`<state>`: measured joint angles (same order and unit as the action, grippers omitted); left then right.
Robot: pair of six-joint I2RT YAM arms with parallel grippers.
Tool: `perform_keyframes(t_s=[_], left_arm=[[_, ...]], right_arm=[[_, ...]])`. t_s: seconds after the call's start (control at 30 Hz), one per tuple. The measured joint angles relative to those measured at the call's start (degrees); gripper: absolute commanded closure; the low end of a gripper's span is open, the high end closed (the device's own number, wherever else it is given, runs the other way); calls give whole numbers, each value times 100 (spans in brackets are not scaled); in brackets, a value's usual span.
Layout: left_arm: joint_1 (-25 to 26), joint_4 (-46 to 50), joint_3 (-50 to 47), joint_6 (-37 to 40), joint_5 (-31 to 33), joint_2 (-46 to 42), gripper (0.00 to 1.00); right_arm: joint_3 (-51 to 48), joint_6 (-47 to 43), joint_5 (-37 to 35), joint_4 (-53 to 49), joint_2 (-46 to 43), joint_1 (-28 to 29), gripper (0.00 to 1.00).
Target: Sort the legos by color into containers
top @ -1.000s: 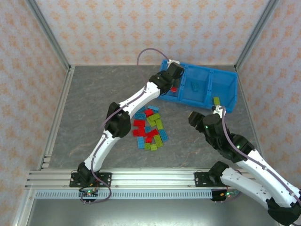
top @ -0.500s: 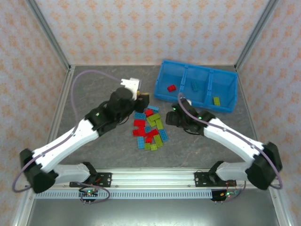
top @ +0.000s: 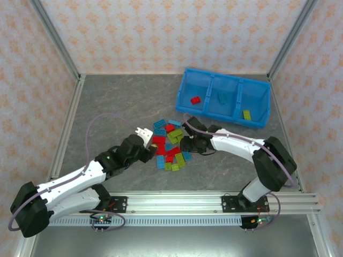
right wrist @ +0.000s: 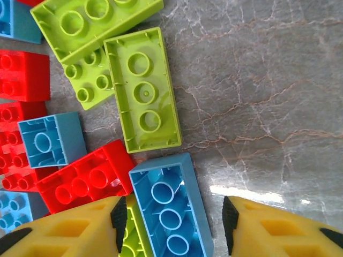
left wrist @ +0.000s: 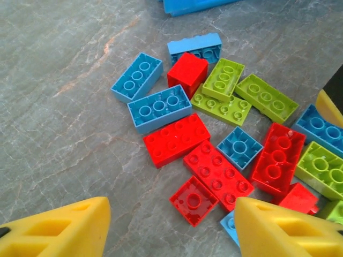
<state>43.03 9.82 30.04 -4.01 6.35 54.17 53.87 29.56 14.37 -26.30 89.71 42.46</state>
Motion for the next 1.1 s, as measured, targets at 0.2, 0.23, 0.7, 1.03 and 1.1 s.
perform_keyframes(t_s=[0.2,0.23,0.7,1.03,1.1], left_arm=[[0,-372,-186,92,210,-372,26],[0,-415,-208,92,238,-417,25],[0,-511,-247,87,356,-450,20],[-4,-564,-256,98,271,-378,16],[-4,-688,-319,155,-63,-398,10]], right_arm=[[-127,85,153,155,120,116,45],[-131,107,177,188,146,129,46],[-214,234,-105,284,280,144,57],[-278,289,-708,160,234,186,73],[-396,337,-846,186,50,186,75]])
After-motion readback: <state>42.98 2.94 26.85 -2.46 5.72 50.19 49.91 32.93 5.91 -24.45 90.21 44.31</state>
